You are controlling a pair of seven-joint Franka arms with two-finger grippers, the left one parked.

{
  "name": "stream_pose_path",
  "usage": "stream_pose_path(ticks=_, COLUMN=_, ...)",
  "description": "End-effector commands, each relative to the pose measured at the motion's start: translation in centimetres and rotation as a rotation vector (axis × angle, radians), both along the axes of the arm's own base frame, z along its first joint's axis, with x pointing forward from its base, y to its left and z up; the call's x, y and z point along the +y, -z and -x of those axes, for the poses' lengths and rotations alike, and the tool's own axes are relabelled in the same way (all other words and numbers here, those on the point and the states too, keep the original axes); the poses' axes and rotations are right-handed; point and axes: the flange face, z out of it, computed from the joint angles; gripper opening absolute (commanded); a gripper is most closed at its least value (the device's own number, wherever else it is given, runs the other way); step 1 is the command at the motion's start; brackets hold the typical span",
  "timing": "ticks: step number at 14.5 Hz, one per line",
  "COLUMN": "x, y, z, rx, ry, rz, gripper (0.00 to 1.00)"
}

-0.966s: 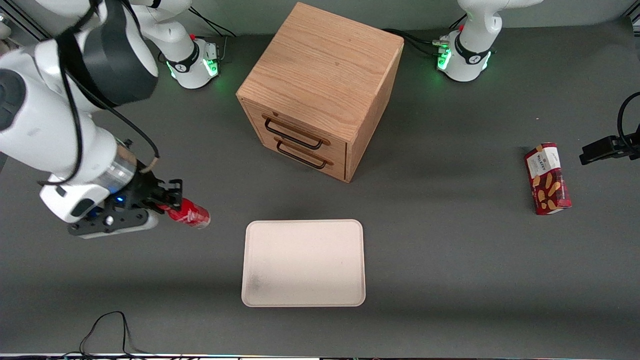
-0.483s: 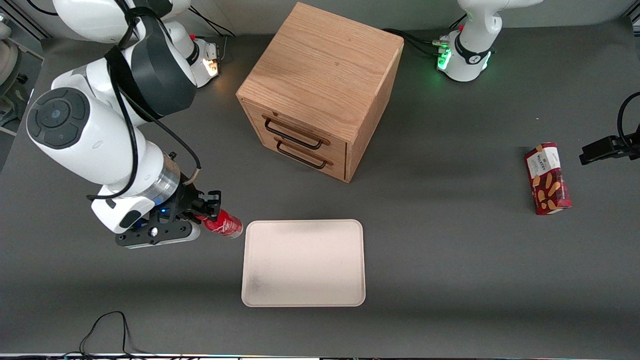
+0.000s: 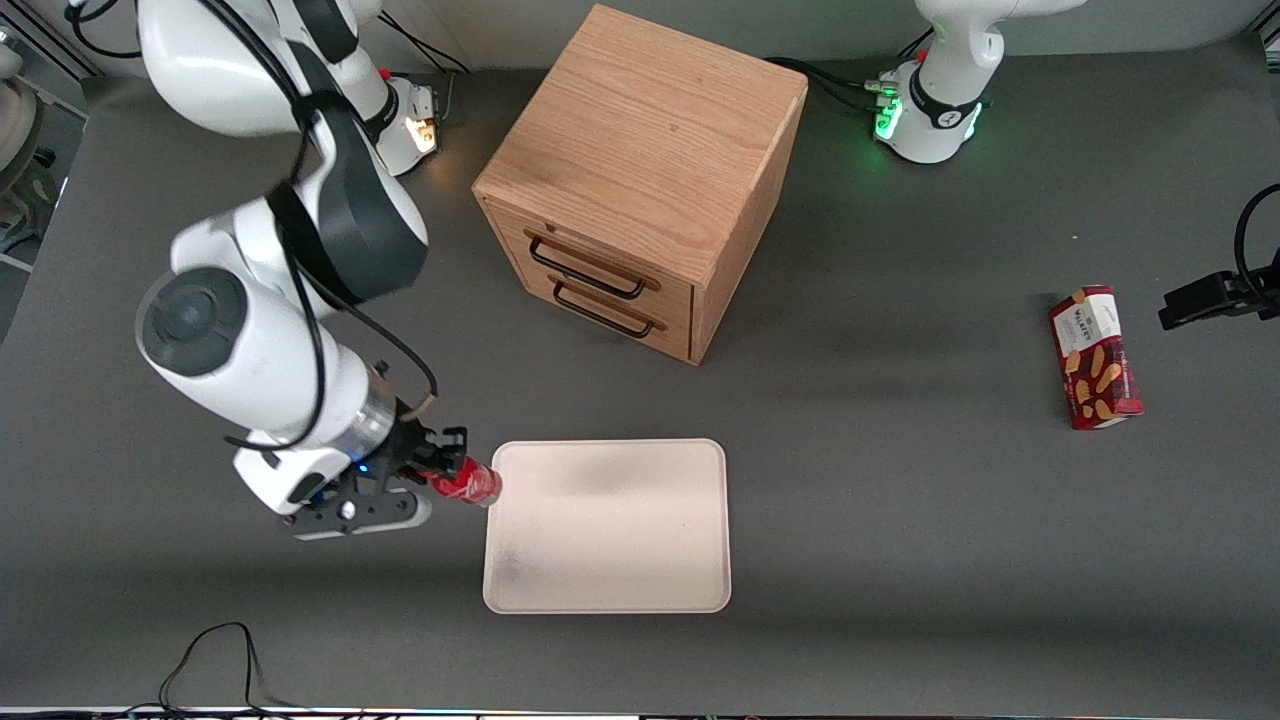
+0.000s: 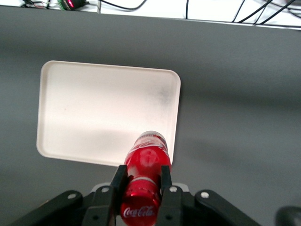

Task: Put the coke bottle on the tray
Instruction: 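Carry the held bottle with the right gripper onto the white tray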

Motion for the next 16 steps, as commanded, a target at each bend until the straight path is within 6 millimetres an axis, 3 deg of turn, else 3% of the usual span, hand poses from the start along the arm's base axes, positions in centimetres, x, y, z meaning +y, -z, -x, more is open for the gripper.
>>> stream_pose_path(ticks=1, x=0.5, y=4.0, z=-1.4, rx=0.003, ry=0.026, rz=0.002, gripper=0.0)
stream_pose_path(ticks=5, x=0.7, y=10.3, z=-2.7, rx=-0.004, ry=0.034, rz=0.004, gripper=0.0)
stream_pose_path(ticks=10, x=0.8, y=15.3, z=-3.3, rx=-0.022, ry=0.028, rz=0.006, gripper=0.0)
stream_pose_path(ticks=12, x=0.7, y=16.4, z=-3.3, rx=-0.032, ry=0.029, rz=0.003, gripper=0.0)
stream_pose_path(ticks=16, x=0.6, y=16.8, z=-3.3, rx=-0.035, ry=0.032, rz=0.011, gripper=0.0)
